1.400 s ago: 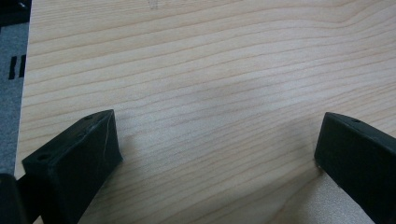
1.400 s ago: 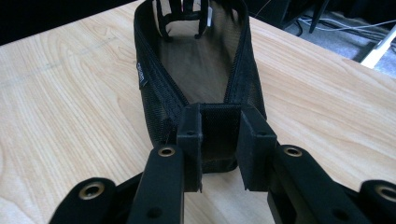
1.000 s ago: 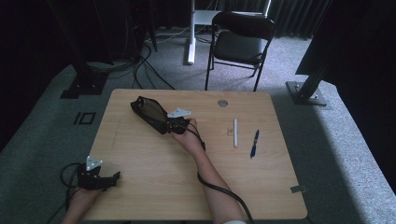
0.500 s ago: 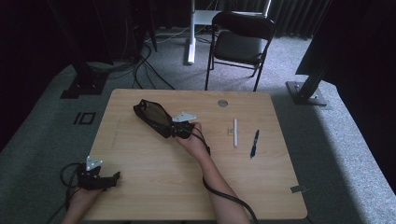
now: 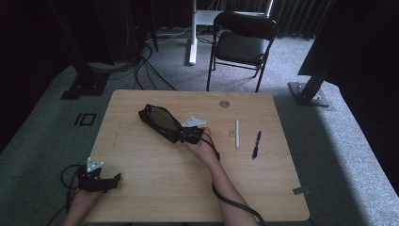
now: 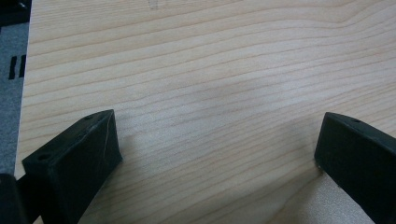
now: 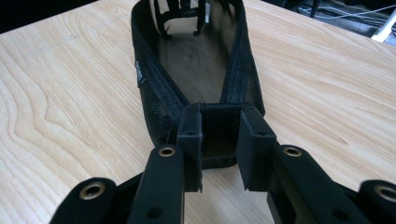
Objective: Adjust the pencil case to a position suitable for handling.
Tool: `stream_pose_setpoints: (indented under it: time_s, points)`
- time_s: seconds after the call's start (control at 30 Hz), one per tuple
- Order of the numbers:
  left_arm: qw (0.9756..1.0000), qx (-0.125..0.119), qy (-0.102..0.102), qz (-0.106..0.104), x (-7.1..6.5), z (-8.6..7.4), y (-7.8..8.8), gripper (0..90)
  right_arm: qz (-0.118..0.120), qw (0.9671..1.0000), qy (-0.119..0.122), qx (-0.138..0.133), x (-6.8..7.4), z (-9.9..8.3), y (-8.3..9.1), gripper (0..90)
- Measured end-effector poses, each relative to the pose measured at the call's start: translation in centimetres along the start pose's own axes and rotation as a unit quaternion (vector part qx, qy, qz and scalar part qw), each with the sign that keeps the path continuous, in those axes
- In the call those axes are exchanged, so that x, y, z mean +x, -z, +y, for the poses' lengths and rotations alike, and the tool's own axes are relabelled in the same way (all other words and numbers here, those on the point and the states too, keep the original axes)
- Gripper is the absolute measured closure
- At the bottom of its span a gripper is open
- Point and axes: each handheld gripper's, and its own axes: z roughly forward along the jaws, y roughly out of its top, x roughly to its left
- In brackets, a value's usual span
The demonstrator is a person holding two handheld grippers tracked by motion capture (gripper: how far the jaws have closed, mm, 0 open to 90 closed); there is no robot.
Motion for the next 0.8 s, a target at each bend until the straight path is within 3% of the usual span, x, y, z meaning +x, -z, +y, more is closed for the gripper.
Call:
stream_pose_setpoints:
  time_s: [0.43,0.8]
  points:
    - [1.0,0.0,0.0,0.0,0.0,0.0,0.0,0.3,-0.005,1.0,-0.003,0.0,-0.9,-1.5,2.6,73.3]
    - [1.0,0.0,0.0,0.0,0.0,0.0,0.0,0.3,-0.004,0.9999,0.009,0.005,-0.4,-2.8,4.7,73.4]
